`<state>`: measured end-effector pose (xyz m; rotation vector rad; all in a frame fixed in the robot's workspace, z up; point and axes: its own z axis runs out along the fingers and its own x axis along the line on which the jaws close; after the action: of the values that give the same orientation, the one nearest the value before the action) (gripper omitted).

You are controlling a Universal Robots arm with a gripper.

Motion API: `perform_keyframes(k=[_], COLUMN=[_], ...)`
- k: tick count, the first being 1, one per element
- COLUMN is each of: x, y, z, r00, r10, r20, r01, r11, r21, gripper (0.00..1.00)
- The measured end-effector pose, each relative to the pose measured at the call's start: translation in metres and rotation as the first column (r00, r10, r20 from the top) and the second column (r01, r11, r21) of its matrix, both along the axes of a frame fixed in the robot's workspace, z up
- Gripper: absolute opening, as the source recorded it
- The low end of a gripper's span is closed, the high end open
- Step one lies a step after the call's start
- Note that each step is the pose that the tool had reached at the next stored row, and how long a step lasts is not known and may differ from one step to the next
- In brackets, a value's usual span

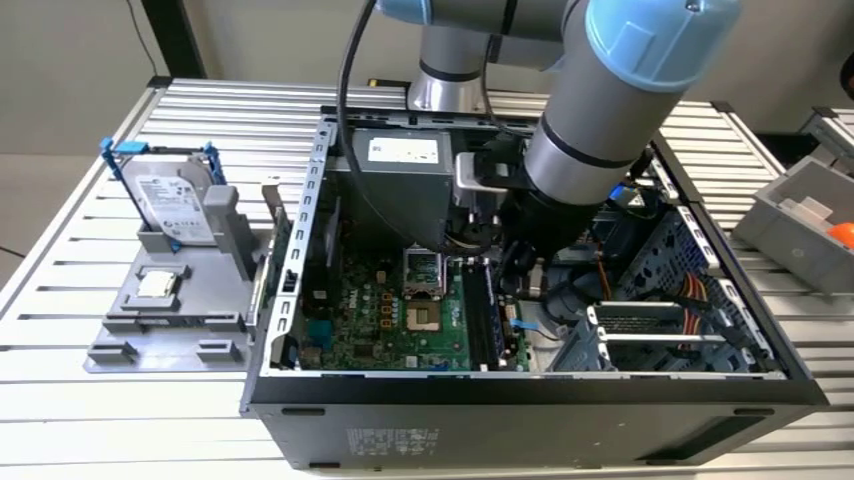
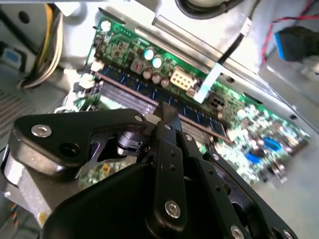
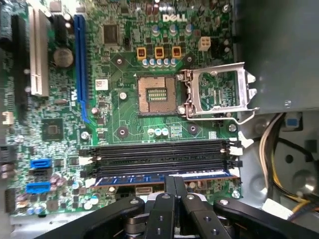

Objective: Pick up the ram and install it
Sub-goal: 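Press down the ram until it locks into place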

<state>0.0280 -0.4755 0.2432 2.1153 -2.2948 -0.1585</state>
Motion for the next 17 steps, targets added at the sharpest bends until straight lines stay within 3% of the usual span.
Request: perform_keyframes(k=[3,7,11,17], x=[0.0,0.0,0.0,0.0], y=[0.0,-0.0001,0.0,0.0], z=[0.013,0.0253,0.0358,0.0465], r00=[1.0,1.0,1.0,1.0], r10=[0.0,0.0,0.0,0.0], r20=[-0.0008,-0.0014,-0.0032,-0.0064], r01=[0.0,0.0,0.0,0.0], r11=[1.0,1.0,1.0,1.0], r21=[-0.0002,0.0,-0.0001,-0.0001], gripper=[0.0,0.0,0.0,0.0])
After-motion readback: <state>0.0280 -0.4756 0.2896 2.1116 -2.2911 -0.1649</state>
